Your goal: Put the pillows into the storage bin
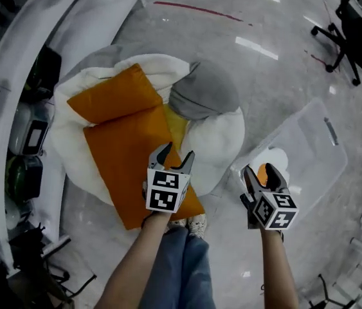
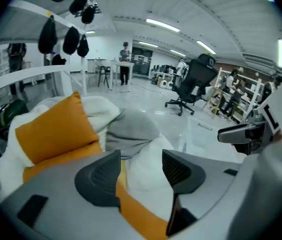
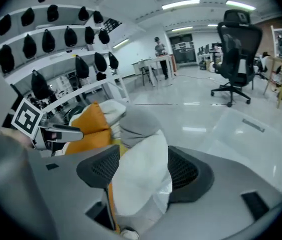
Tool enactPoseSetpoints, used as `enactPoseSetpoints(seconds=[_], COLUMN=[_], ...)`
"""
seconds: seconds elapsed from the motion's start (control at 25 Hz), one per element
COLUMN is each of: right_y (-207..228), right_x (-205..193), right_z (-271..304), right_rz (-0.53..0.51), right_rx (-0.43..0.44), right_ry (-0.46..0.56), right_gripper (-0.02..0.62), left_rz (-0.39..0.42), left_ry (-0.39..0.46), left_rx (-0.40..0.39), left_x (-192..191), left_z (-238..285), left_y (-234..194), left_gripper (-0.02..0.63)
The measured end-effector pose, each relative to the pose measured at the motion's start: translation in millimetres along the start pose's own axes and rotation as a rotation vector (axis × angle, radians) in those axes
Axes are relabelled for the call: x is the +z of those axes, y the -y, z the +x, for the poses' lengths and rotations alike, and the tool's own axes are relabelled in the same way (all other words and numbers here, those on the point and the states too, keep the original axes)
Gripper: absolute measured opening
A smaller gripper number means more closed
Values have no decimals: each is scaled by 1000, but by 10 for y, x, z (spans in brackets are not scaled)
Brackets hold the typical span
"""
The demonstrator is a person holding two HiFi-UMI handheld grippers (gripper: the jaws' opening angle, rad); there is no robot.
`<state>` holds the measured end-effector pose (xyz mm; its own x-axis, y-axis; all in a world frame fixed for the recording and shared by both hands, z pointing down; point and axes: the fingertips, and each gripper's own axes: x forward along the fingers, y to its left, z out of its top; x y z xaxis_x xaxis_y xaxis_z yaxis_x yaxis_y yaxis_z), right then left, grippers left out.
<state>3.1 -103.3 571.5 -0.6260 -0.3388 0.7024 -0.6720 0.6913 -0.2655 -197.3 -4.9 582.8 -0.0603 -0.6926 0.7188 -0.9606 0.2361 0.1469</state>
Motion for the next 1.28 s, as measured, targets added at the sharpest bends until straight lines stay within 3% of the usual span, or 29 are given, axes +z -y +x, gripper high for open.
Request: enactPoseSetpoints(seconds=[0.28, 0.52, 0.72, 1.0, 1.12, 1.28], right_y=[-1521, -2371, -2686, -2724, -2711, -2701], right_x=[-42, -422, -914, -1581, -1807, -1928], right_z=[846, 1293, 1609, 1917, 2040, 2173], right_rz=[-168, -265, -310, -279, -275, -289], right_rx=[220, 344, 399, 471, 474, 469], right_ry=[-106, -208, -313, -486, -534, -564], right_gripper=[282, 285, 307, 442, 463, 450], left_rz=[-212, -385, -497, -636, -641, -719], left_ry=[-13, -39, -64, -147, -181, -179], left_rx=[225, 336, 338, 275, 227, 169], left_x=[-743, -1577, -2225, -3101, -3273, -3362], left_z=[-841, -1356, -1386, -1170, -1002, -770], left_y=[-1563, -2313, -2567, -2601, -2564, -2517], left_gripper=[270, 293, 301, 328, 337, 336])
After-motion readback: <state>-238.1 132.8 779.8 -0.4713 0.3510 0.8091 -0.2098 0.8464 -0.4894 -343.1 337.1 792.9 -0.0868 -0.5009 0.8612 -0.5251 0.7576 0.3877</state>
